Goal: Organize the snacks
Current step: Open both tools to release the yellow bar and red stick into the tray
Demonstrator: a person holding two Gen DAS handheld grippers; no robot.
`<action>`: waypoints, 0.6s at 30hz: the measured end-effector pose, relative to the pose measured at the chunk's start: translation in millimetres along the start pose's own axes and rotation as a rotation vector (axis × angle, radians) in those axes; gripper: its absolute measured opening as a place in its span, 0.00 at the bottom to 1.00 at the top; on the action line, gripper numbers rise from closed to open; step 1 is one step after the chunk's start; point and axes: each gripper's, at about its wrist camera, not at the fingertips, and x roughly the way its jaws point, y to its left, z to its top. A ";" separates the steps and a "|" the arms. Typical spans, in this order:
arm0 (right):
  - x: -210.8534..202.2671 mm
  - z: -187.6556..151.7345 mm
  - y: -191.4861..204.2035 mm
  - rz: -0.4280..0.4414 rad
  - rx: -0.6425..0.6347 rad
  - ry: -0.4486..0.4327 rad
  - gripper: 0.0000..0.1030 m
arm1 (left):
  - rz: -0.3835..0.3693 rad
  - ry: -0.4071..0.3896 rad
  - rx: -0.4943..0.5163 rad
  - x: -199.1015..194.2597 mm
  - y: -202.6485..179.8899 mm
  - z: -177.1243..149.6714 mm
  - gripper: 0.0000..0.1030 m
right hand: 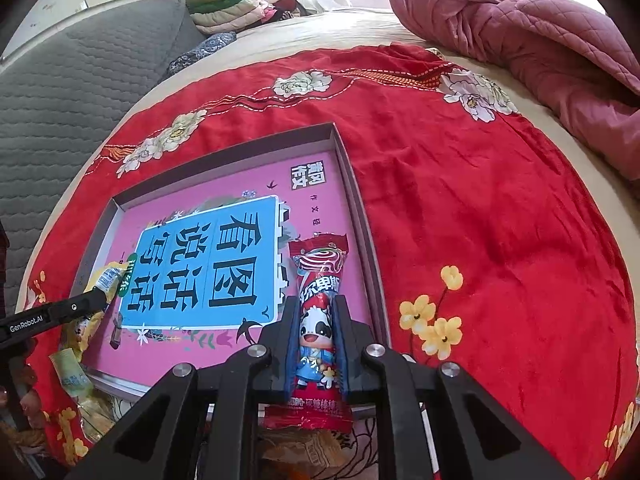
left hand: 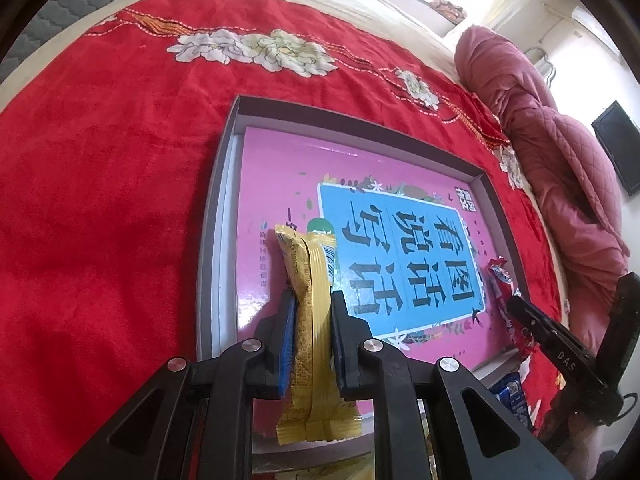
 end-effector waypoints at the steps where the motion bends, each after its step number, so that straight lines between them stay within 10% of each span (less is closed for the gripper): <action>1: -0.4 -0.1 -0.5 -0.001 0.000 -0.001 0.16 | 0.001 0.001 0.003 -0.4 -0.6 0.2 0.17; 18: -13.3 -1.7 -10.8 0.020 0.033 -0.018 0.34 | -0.022 0.029 0.013 -14.0 -0.4 -2.5 0.48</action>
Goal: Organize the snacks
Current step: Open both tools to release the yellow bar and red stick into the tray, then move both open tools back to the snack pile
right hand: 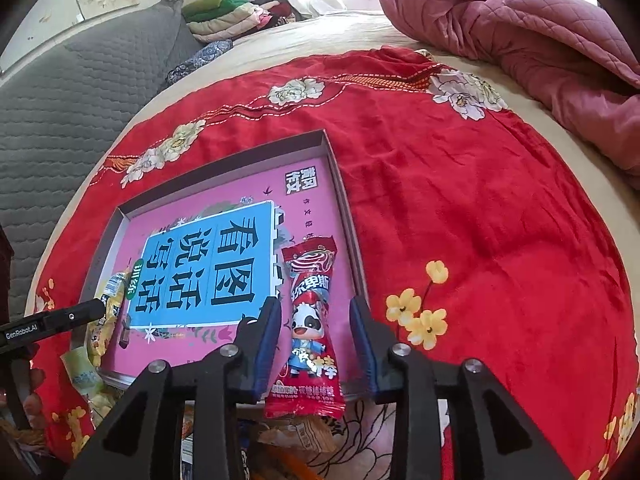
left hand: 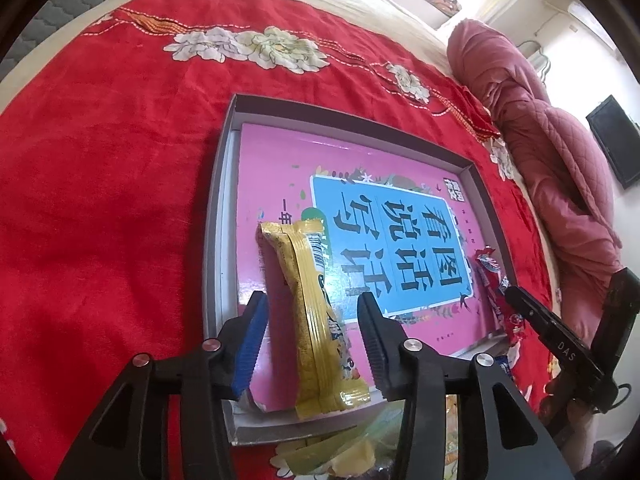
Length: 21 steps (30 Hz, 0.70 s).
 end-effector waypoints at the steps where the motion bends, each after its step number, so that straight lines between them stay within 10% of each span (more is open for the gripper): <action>1: -2.2 0.0 -0.3 0.002 0.002 -0.006 0.35 | 0.004 -0.002 0.001 -1.7 -0.1 -0.1 0.48; 21: -75.7 -11.3 17.8 0.055 -0.053 -0.122 0.52 | -0.033 -0.075 0.056 -62.1 -0.6 -20.7 0.52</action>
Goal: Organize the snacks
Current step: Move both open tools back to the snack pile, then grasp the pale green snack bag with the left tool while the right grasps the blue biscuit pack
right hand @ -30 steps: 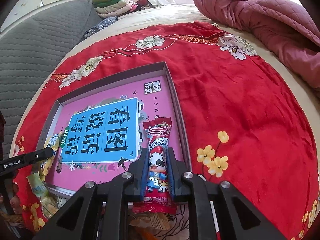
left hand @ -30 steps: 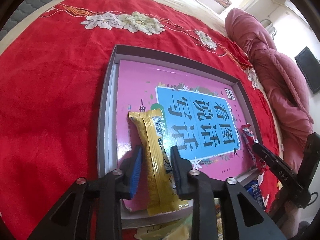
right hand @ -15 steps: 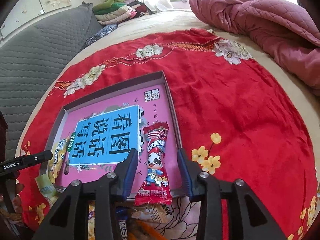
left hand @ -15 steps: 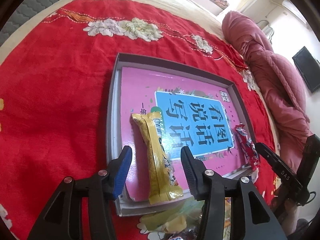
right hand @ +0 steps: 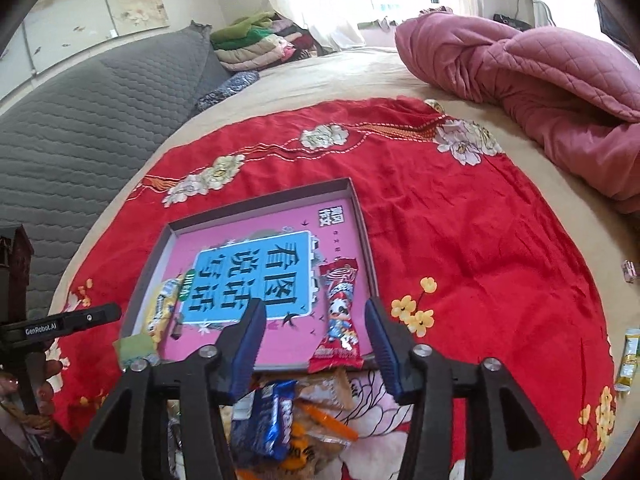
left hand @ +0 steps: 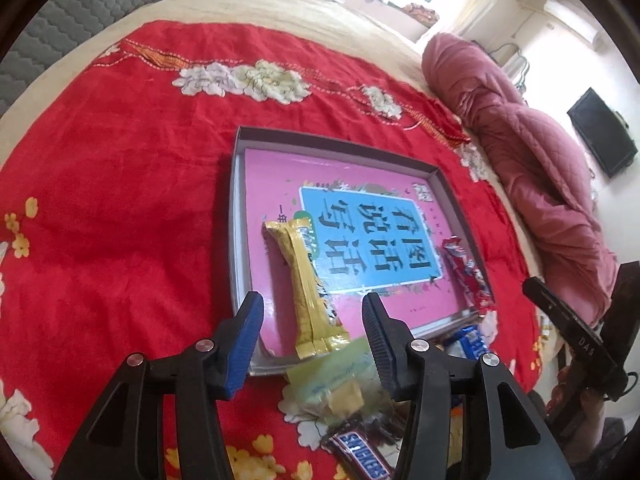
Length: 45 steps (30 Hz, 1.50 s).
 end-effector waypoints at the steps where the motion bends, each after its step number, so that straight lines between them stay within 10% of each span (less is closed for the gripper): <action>1: -3.5 -1.0 2.1 0.003 -0.006 -0.003 0.52 | 0.000 -0.009 0.004 -3.7 -1.4 -0.6 0.53; 45: 0.0 -79.6 48.7 0.013 -0.189 0.167 0.60 | -0.025 0.145 0.044 19.9 -10.8 -72.0 0.58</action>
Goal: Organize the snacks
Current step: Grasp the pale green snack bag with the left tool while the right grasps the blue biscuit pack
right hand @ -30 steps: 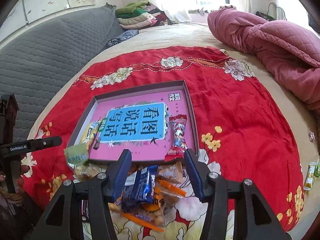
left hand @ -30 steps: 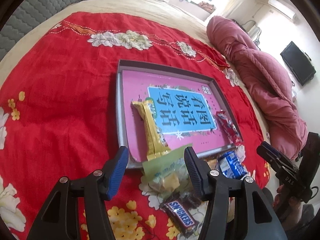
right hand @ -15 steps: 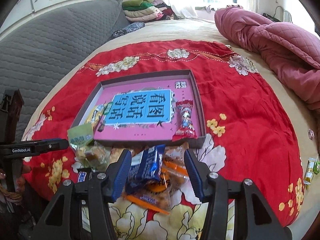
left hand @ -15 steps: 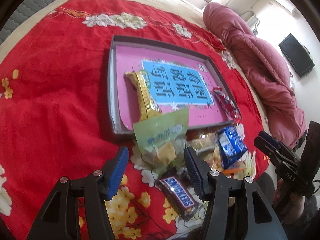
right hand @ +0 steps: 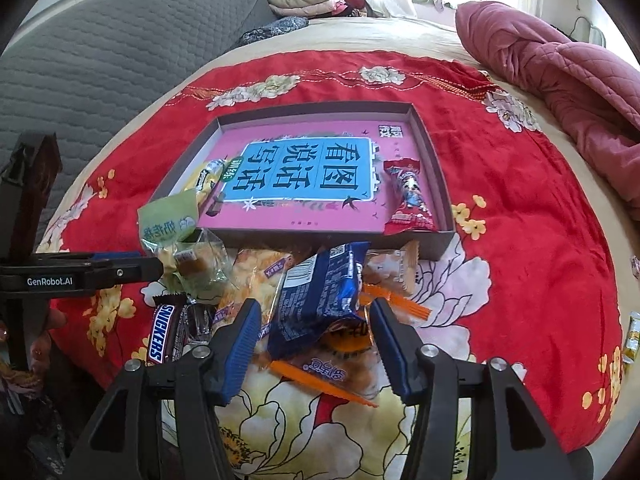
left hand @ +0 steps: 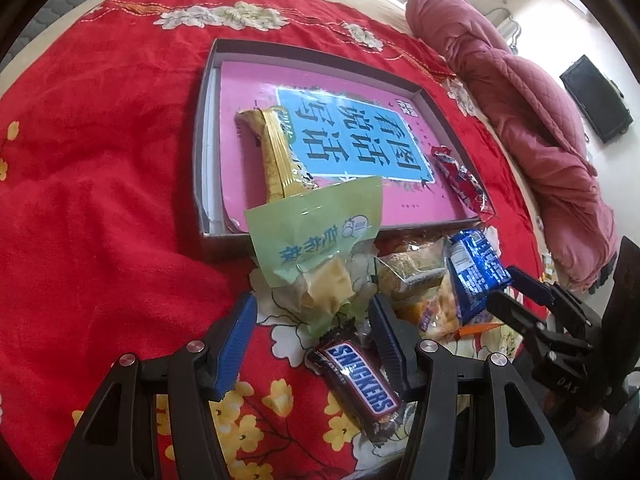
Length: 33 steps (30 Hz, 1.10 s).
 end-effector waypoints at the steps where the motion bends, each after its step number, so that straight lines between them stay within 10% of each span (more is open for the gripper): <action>1: 1.6 0.4 1.0 -0.005 -0.003 0.002 0.63 | 0.001 -0.001 0.000 1.1 -0.2 0.1 0.58; 23: 32.4 0.6 3.8 -0.095 -0.075 0.018 0.64 | 0.003 0.010 0.009 21.6 0.5 4.5 0.58; 33: 24.8 1.1 -5.0 -0.029 -0.055 -0.025 0.49 | -0.005 0.004 0.019 31.5 -4.3 4.8 0.58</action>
